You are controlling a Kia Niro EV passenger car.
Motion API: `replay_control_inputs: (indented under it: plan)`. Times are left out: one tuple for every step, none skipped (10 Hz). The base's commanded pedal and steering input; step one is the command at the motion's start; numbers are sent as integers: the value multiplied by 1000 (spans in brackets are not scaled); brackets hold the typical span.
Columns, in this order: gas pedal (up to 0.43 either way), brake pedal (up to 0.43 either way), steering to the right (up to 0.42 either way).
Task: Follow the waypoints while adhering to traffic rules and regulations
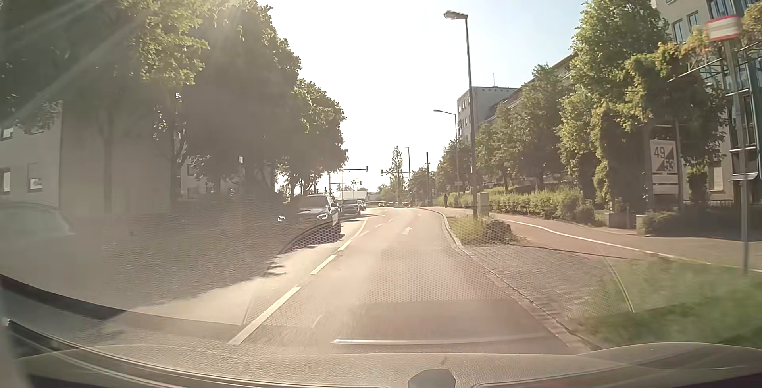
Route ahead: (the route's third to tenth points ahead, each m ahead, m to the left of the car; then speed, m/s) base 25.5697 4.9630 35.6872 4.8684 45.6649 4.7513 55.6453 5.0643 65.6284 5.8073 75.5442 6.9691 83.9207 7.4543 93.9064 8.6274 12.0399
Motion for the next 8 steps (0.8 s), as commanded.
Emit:
replay_control_inputs:
  plan:
    - [47,0,-1]
    - [47,0,-1]
    - [47,0,0]
    - [47,0,0]
    - [47,0,2]
    - [47,0,5]
    - [47,0,5]
    - [47,0,9]
